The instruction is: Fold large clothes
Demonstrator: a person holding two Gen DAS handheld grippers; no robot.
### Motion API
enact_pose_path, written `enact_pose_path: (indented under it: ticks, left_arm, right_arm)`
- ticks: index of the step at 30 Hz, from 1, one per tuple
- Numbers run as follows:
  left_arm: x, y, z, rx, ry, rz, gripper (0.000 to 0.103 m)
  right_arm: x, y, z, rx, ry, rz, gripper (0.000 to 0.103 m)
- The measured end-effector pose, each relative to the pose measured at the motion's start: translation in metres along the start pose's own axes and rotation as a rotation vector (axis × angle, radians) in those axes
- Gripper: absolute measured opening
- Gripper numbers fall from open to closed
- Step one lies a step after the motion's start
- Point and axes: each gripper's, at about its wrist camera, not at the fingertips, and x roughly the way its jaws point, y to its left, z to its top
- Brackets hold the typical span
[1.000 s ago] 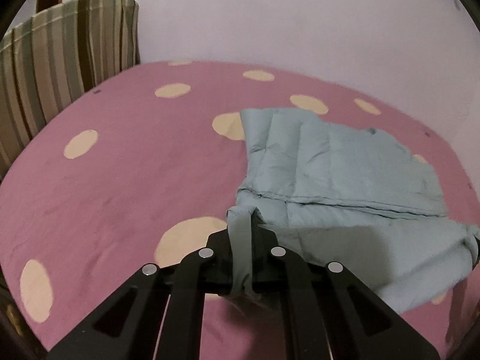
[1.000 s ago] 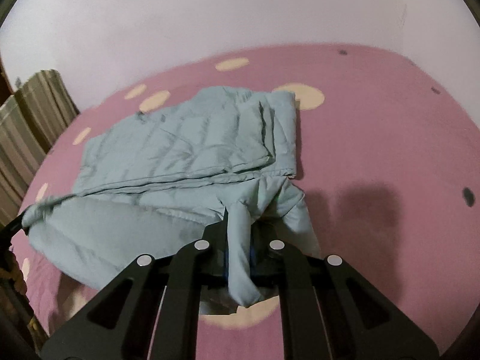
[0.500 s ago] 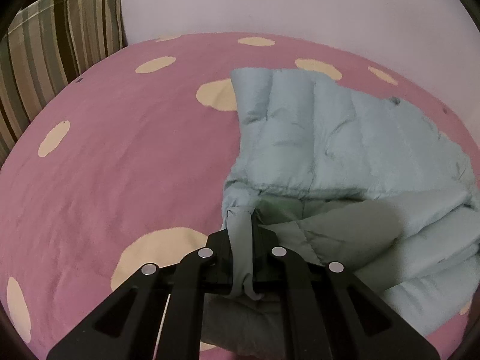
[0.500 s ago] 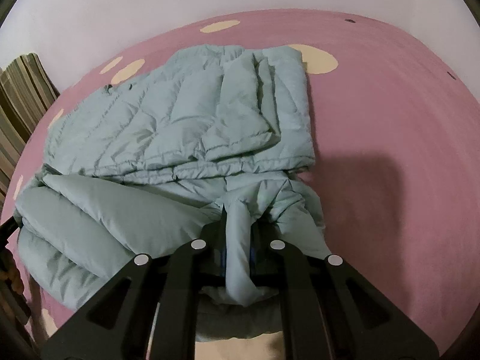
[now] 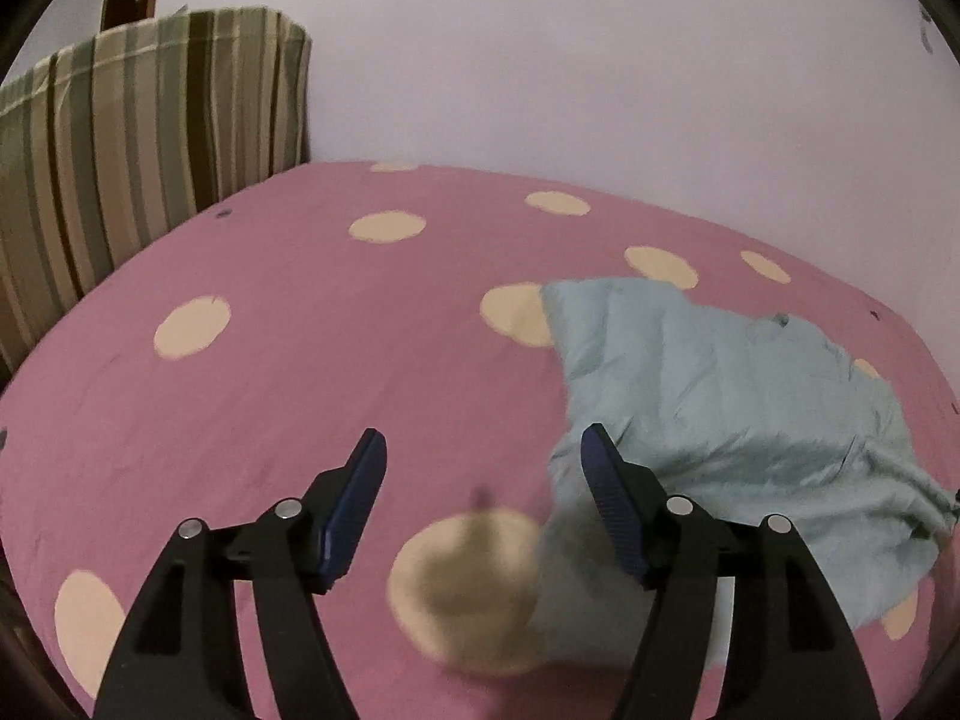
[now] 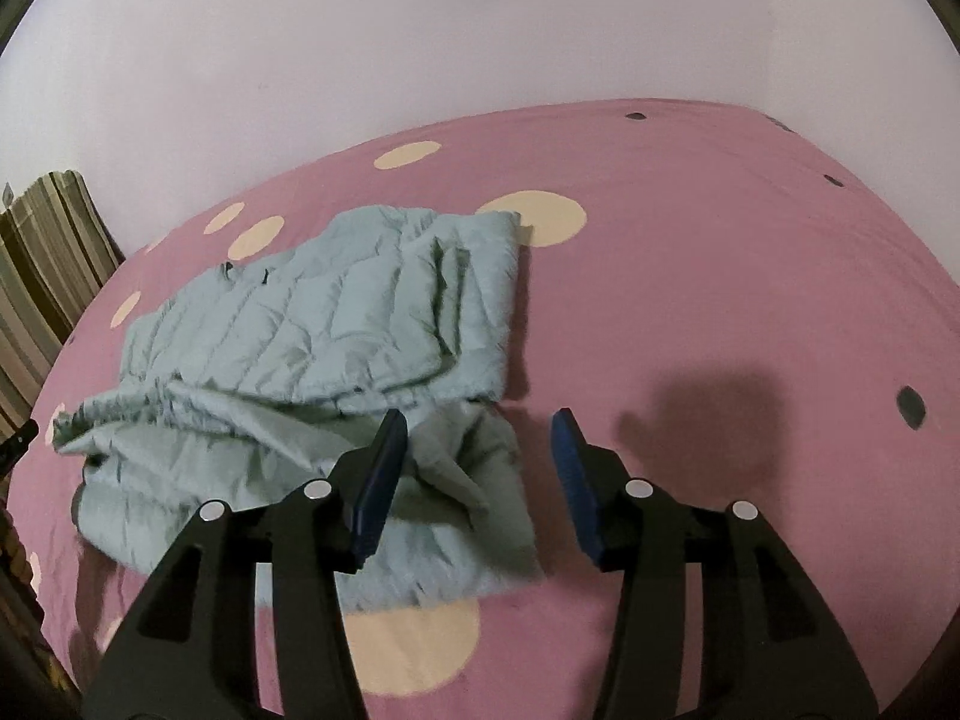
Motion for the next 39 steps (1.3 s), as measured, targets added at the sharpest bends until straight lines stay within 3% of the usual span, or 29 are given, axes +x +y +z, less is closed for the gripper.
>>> enact_pose_path:
  ticks: [7, 12, 17, 20, 30, 39]
  left_arm:
    - [0.003, 0.02, -0.042, -0.028, 0.075, 0.008, 0.067]
    - [0.0, 0.016, -0.052, -0.018, 0.081, -0.025, 0.067]
    - [0.005, 0.001, -0.044, 0.021, 0.078, -0.073, 0.067]
    - [0.011, -0.01, -0.036, 0.047, 0.078, -0.099, 0.067]
    - [0.052, -0.037, -0.012, 0.087, 0.124, -0.16, 0.067]
    - [0.091, -0.048, -0.001, 0.136, 0.191, -0.214, 0.067]
  right_arm:
    - [-0.009, -0.005, -0.021, 0.007, 0.005, 0.0, 0.05]
    - [-0.01, -0.011, -0.029, 0.026, 0.011, -0.007, 0.05]
    - [0.0, 0.0, -0.029, -0.026, 0.036, 0.009, 0.051]
    - [0.007, 0.01, -0.025, -0.068, 0.034, 0.021, 0.061]
    - [0.041, 0.028, 0.005, -0.123, 0.046, 0.051, 0.061]
    - [0.082, 0.024, 0.02, -0.121, 0.113, 0.076, 0.061]
